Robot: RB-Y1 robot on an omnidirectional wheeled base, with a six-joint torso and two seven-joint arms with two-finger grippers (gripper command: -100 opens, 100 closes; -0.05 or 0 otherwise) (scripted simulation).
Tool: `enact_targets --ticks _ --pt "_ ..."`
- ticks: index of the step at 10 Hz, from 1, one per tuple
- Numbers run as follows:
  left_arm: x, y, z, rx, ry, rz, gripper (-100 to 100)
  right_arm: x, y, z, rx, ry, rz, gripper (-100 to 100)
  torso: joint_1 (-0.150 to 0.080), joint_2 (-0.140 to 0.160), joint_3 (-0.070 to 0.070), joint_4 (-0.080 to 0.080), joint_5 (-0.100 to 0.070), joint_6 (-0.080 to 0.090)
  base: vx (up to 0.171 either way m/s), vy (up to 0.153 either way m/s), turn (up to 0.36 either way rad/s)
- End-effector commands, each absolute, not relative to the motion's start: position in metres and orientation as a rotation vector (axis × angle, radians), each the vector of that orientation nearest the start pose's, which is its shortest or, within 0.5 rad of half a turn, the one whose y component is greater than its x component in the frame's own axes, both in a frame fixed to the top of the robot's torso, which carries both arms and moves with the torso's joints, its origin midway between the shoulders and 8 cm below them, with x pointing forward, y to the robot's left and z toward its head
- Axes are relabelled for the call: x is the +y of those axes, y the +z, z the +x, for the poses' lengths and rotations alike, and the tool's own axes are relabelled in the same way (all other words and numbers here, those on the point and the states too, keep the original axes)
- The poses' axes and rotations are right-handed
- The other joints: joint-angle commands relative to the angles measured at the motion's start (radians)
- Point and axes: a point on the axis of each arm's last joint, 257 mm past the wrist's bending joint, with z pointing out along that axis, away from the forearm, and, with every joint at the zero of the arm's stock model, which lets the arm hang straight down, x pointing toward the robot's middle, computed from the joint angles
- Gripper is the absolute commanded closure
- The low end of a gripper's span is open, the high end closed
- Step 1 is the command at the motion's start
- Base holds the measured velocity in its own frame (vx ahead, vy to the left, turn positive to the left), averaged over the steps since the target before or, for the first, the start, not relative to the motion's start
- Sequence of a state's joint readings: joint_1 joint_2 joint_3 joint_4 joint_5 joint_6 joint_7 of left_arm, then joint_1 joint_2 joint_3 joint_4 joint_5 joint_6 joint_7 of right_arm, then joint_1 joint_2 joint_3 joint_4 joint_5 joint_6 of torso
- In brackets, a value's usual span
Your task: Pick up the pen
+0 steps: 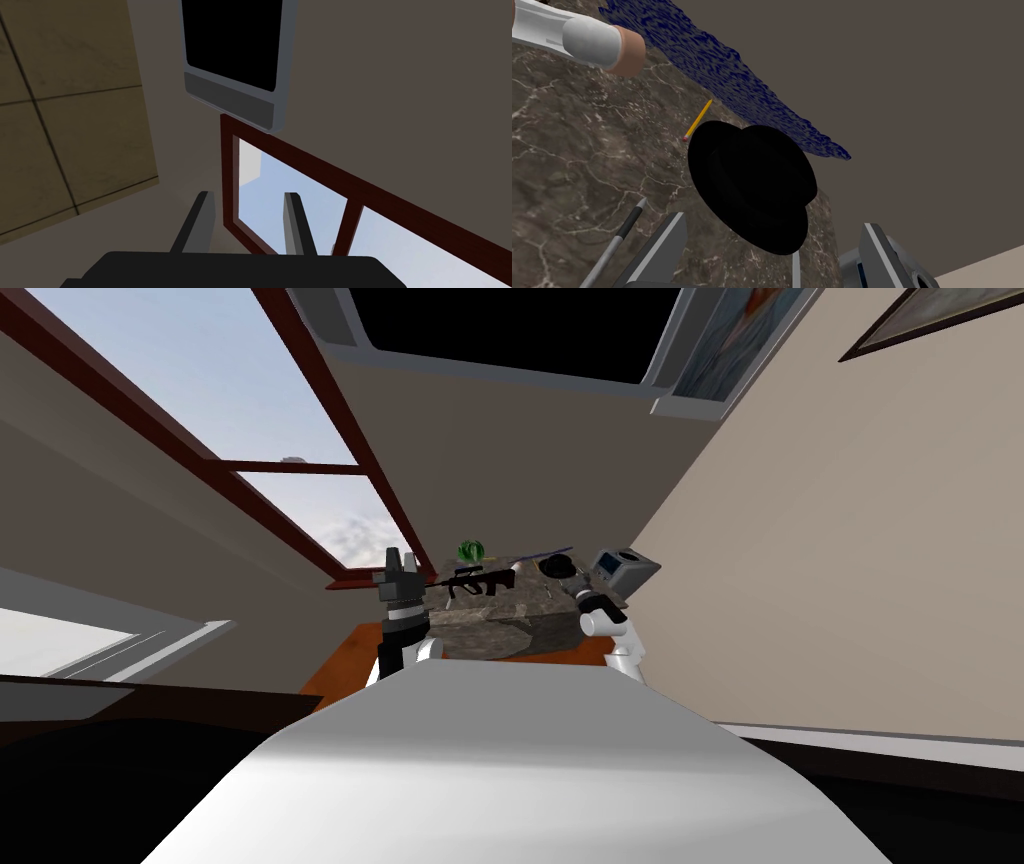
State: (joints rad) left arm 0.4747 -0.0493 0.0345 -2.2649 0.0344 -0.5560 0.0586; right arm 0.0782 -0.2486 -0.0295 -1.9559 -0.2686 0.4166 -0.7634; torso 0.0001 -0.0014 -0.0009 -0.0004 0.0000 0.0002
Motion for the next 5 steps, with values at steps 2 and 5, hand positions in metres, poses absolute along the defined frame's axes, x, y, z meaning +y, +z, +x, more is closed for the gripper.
enact_targets --ticks 2,5 --pt "0.296 0.036 0.335 0.485 -1.364 -0.677 0 -0.274 -0.187 0.526 -1.055 -2.196 -2.596 -100 0.000 0.000 0.000 0.000 0.000 0.000 0.016 0.001 0.048" --pt "0.296 0.036 0.335 0.485 -1.364 -0.677 0 -0.274 -0.210 0.527 -0.962 -2.036 -2.656 -100 0.000 0.000 0.000 0.000 0.000 0.000 0.018 0.001 0.039"
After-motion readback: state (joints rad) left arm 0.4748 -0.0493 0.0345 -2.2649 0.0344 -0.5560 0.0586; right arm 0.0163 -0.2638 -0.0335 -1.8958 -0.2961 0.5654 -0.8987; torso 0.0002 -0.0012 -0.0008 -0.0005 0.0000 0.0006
